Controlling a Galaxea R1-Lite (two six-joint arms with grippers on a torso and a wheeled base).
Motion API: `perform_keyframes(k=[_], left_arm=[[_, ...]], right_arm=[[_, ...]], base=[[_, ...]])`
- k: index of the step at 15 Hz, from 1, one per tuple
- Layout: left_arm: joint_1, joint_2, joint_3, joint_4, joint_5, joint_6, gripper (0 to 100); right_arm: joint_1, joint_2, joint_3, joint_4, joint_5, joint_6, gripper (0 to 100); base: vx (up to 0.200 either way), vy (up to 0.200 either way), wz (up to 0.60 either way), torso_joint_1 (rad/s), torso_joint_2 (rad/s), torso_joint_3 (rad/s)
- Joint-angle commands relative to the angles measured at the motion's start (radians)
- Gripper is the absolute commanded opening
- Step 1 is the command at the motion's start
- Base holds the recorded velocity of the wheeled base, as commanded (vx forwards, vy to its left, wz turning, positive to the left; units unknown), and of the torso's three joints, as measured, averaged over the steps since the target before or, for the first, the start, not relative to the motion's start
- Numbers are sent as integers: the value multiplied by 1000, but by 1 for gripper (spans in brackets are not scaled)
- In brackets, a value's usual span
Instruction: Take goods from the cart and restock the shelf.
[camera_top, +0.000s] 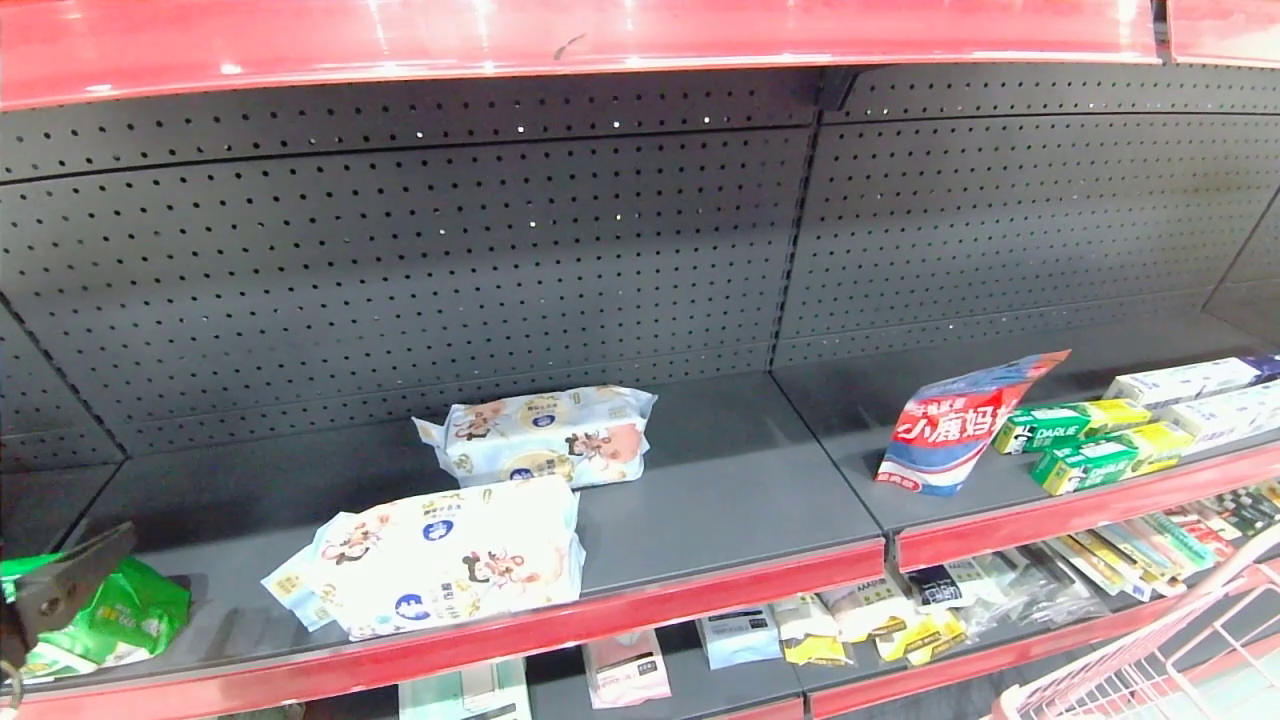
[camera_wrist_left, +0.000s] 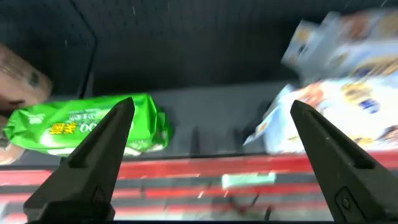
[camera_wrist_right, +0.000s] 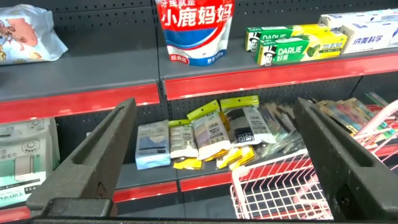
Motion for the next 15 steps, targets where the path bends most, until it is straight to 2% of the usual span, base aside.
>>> perform_keyframes(k=[1, 2, 5, 7, 10, 12, 15], left_arm=[[-11, 184, -9, -4, 14, 41, 100], [-36, 245, -1, -44, 14, 66, 100], [-105, 390, 2, -193, 37, 80, 100], [-116, 443, 5, -224, 50, 109, 100], [-116, 483, 23, -230, 50, 124, 100], [-114, 492, 25, -237, 54, 150, 100], [-110, 497, 29, -245, 73, 153, 100]], right_arm=[[0, 1, 0, 0, 0, -1, 100], [0, 0, 0, 0, 0, -1, 100], [0, 1, 0, 0, 0, -1, 100], [0, 1, 0, 0, 0, -1, 100], [0, 1, 0, 0, 0, -1, 100], [0, 1, 0, 0, 0, -1, 100], [0, 0, 0, 0, 0, -1, 100]], base=[[0, 0, 0, 0, 0, 0], [0, 0, 0, 0, 0, 0], [0, 0, 0, 0, 0, 0], [0, 0, 0, 0, 0, 0], [0, 0, 0, 0, 0, 0], [0, 0, 0, 0, 0, 0], [0, 0, 0, 0, 0, 0]])
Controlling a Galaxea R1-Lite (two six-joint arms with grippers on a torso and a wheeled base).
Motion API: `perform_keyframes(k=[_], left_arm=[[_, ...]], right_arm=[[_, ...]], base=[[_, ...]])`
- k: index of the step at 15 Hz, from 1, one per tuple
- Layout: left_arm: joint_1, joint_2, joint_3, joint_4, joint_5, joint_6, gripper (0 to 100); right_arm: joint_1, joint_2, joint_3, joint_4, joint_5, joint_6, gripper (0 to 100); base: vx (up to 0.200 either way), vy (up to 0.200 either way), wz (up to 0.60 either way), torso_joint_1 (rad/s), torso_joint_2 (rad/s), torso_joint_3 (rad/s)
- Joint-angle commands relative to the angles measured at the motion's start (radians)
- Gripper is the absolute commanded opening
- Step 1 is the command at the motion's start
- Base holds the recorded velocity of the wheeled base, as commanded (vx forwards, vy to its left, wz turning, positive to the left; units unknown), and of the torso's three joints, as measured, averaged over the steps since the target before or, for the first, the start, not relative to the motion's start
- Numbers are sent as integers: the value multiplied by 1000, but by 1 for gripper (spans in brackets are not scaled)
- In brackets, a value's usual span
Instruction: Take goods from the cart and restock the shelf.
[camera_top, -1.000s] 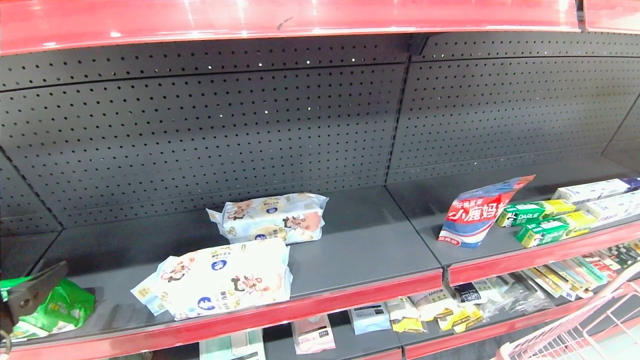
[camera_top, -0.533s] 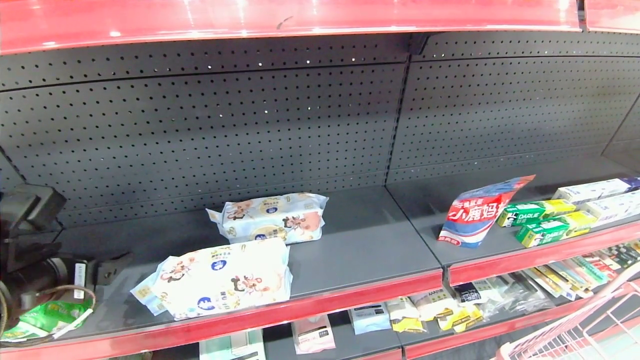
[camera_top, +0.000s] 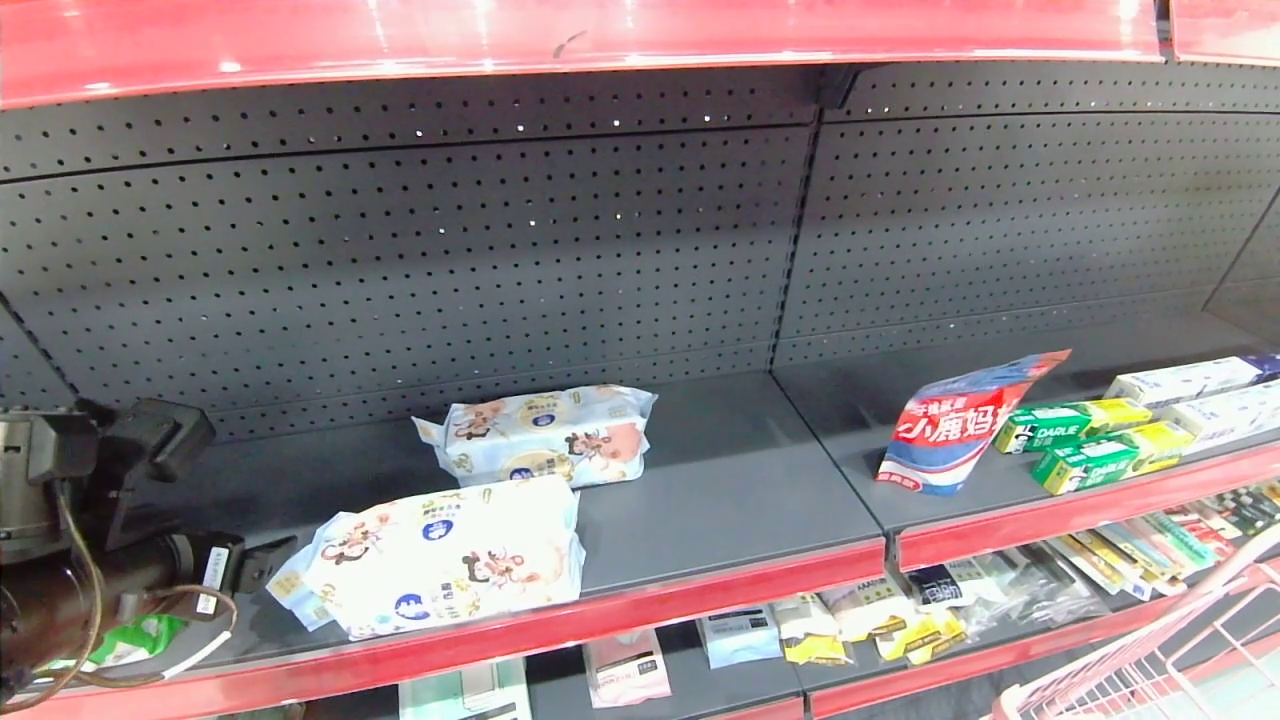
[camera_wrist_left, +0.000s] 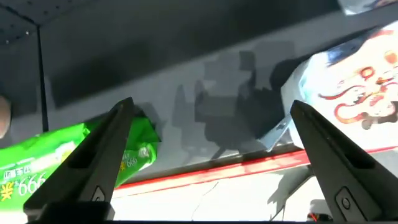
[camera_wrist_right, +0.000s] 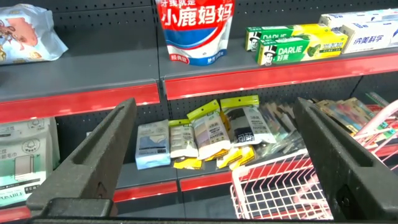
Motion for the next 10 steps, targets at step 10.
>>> perform_keyframes(k=[10], left_arm=[[72, 123, 66, -115, 1, -14, 100]], right_arm=[[1, 0, 0, 0, 0, -1, 100]], base=[[0, 0, 0, 0, 0, 0]])
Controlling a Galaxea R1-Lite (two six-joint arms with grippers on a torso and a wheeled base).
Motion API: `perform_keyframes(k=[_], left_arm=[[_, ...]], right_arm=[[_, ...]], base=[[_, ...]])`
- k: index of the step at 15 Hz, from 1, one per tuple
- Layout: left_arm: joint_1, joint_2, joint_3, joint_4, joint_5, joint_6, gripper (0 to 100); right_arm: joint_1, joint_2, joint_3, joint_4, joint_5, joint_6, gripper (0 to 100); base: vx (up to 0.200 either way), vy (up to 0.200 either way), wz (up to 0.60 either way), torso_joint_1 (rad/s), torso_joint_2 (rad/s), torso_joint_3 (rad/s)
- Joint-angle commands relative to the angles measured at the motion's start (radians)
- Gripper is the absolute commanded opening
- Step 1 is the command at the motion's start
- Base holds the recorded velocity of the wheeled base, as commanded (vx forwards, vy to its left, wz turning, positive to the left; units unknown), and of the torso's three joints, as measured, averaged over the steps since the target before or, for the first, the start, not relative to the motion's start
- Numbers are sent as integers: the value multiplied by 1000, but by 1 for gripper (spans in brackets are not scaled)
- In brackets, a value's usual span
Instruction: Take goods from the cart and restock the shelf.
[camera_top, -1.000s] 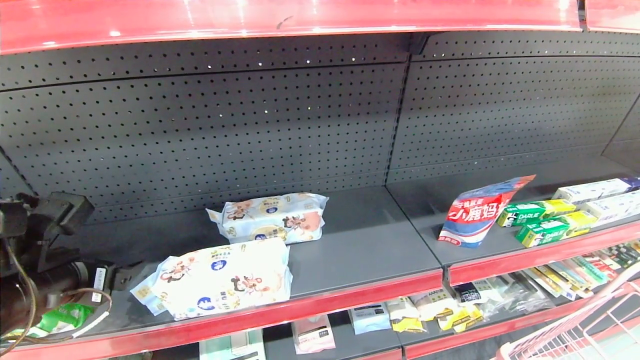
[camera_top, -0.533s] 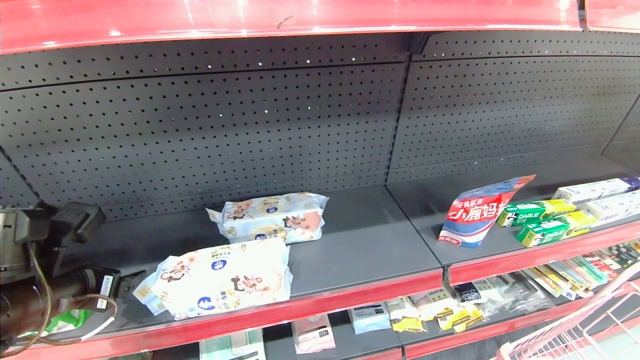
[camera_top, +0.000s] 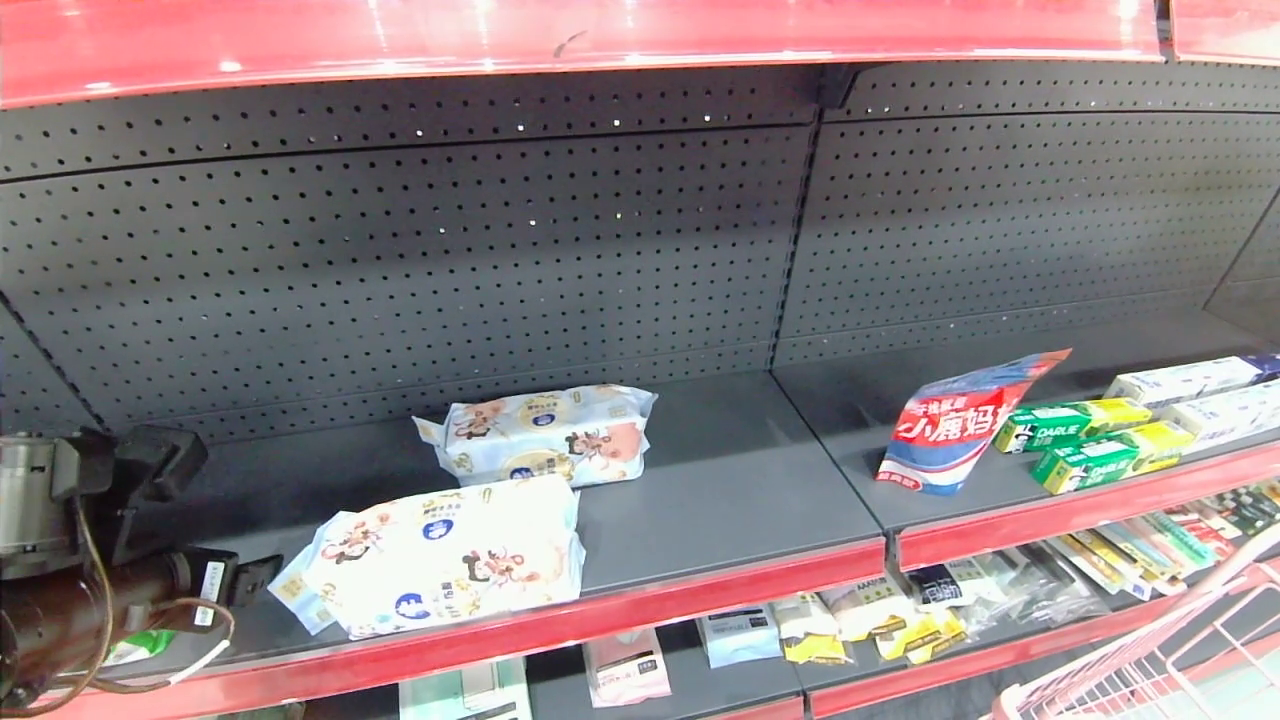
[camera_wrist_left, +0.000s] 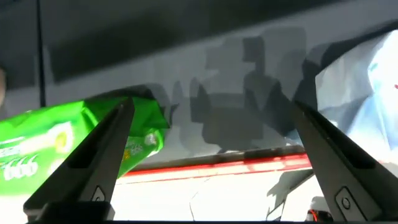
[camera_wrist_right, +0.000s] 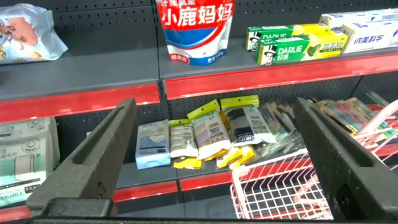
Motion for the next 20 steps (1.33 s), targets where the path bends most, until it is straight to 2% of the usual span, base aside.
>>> perform_keyframes(k=[1, 3, 8, 12, 20], left_arm=[[-16, 65, 1, -44, -7, -9, 100], [-42, 103, -3, -111, -20, -34, 100], [-92, 129, -5, -126, -23, -43, 100], [-115, 150, -5, -166, -23, -43, 100], [-159, 157, -17, -185, -23, -41, 100]], right_arm=[[1, 1, 0, 0, 1, 0, 100], [0, 0, 0, 0, 1, 0, 100], [1, 1, 0, 0, 1, 0, 100], [0, 0, 0, 0, 1, 0, 100], [0, 1, 0, 0, 1, 0, 100]], base=[[0, 0, 0, 0, 0, 0], [0, 0, 0, 0, 0, 0], [0, 0, 0, 0, 0, 0], [0, 0, 0, 0, 0, 0], [0, 0, 0, 0, 0, 0]])
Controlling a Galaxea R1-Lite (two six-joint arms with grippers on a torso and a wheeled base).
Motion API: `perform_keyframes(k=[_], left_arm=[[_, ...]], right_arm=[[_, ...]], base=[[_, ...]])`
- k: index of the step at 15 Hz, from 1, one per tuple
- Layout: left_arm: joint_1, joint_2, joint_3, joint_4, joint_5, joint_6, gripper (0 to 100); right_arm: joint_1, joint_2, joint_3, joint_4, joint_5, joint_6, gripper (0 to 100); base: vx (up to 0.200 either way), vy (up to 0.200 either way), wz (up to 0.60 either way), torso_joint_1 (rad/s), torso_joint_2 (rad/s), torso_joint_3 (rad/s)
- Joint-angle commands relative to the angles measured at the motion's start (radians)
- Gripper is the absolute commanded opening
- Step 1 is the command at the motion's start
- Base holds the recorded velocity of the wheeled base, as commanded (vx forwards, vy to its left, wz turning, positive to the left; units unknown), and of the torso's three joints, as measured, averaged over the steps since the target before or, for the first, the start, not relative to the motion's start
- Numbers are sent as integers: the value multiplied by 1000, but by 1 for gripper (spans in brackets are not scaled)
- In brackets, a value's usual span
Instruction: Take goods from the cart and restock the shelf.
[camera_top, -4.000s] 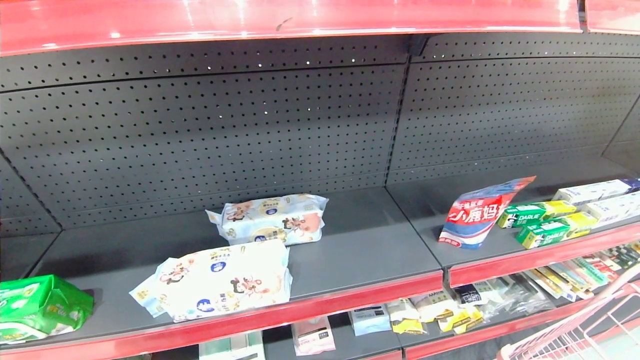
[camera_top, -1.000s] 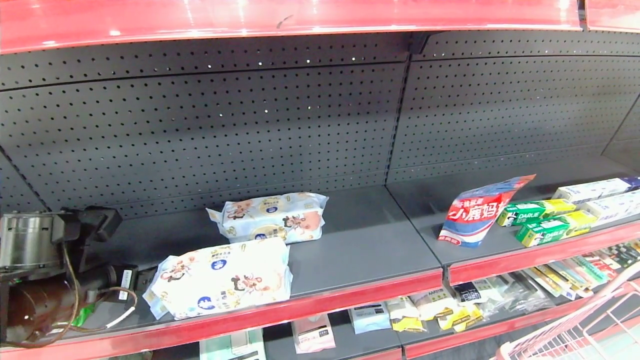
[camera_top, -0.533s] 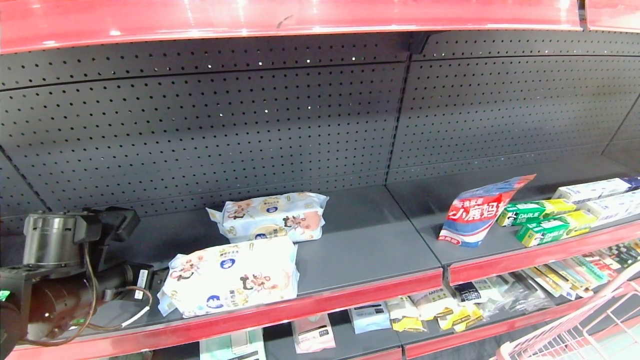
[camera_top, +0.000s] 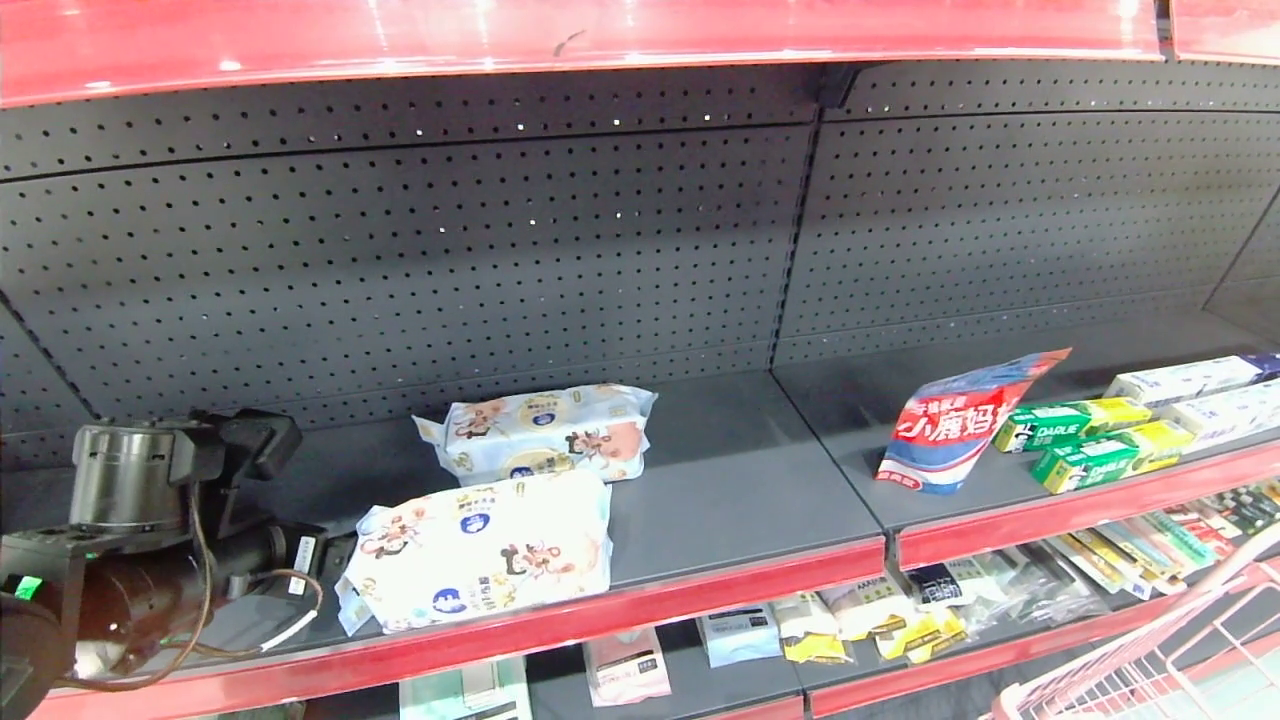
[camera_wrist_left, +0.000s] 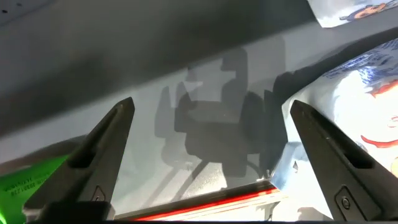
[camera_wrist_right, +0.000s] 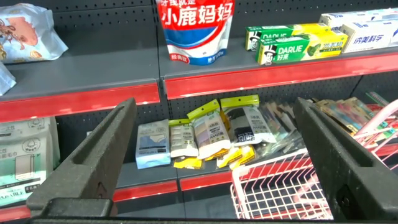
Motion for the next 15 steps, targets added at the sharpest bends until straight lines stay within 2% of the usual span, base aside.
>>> perform_keyframes(k=[1, 15], left_arm=[[-14, 1, -7, -1, 1, -1, 100], [-68, 15, -18, -19, 1, 1, 100]], right_arm=[[0, 1, 0, 0, 0, 0, 100], [0, 1, 0, 0, 0, 0, 100]], base=[[0, 0, 0, 0, 0, 0], [0, 0, 0, 0, 0, 0]])
